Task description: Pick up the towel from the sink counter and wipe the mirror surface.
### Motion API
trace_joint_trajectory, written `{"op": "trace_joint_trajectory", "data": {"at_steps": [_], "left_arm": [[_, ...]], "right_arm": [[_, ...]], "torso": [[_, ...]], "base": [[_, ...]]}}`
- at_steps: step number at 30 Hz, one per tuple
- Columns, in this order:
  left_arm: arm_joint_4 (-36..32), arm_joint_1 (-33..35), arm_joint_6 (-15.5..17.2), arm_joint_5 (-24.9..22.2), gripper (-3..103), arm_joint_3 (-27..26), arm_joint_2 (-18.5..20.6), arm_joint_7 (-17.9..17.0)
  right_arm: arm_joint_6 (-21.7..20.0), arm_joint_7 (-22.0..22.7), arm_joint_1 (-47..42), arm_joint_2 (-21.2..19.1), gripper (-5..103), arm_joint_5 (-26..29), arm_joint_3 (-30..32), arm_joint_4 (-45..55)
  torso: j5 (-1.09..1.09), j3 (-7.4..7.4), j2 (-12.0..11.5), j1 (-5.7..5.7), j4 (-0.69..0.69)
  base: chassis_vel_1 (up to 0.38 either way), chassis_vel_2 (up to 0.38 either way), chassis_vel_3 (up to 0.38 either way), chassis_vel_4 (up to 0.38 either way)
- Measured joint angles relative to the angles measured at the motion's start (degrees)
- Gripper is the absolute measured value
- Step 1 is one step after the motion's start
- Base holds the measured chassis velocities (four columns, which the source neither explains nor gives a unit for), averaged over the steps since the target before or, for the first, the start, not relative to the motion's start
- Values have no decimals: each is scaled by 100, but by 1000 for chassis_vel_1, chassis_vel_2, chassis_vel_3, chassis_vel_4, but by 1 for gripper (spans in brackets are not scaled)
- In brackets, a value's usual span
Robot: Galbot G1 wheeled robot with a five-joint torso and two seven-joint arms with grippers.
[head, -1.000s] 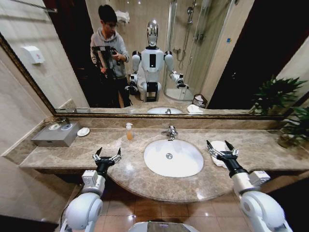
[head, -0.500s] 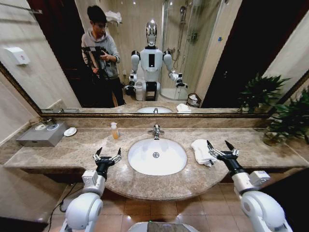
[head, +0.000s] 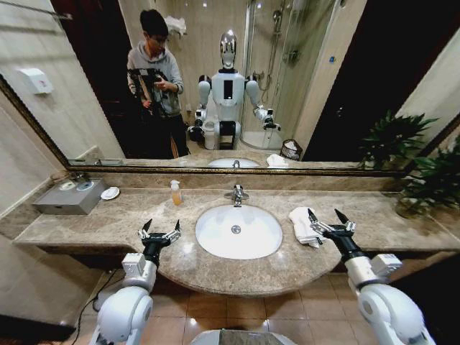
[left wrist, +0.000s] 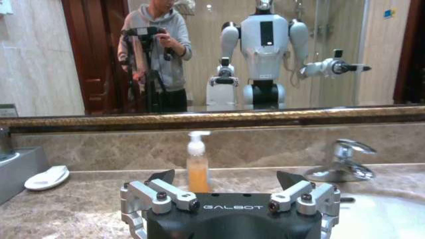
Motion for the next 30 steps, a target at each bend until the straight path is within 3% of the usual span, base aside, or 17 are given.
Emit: {"op": "trace_joint_trajectory", "data": {"at_steps": [14,16,21,23,24,27,30], "left_arm": [[0,1,0,0,100,0,-1,-1],[0,1,0,0,100,0,-1,0],[0,4,0,0,100,0,-1,0],[0,4,0,0,100,-2,0,-1],[0,1,0,0,100,0,0,-1],[0,1,0,0,100,0,0,-1],[0,-1,0,-1,100,0,0,-1]], "right_arm": [[-1,0,-1,0,100,0,0,0],[-1,0,-2,0,100,0,0,0],[-1,0,-3,0,100,0,-1,1],[-1,0,-2,0,100,0,0,1],[-1,0,-3,0,100,0,0,1],[-1,0,-2,0,100,0,0,1],[-1,0,0,0,100,0,0,1]], "torso": [[2,0,0,-3,0],[-6,-1,1,-4,-2],[2,-3,4,-10,2],[-4,-4,5,-11,4],[-5,-2,4,-8,-5],[5,-1,3,-4,-2],[-5,1,-1,3,1]], "base": [[127,-290,-140,296],[207,-349,-228,341],[193,-249,-182,257],[63,-72,-110,147],[-14,61,-54,4],[-36,-11,-54,-20],[-61,37,71,-28]]}}
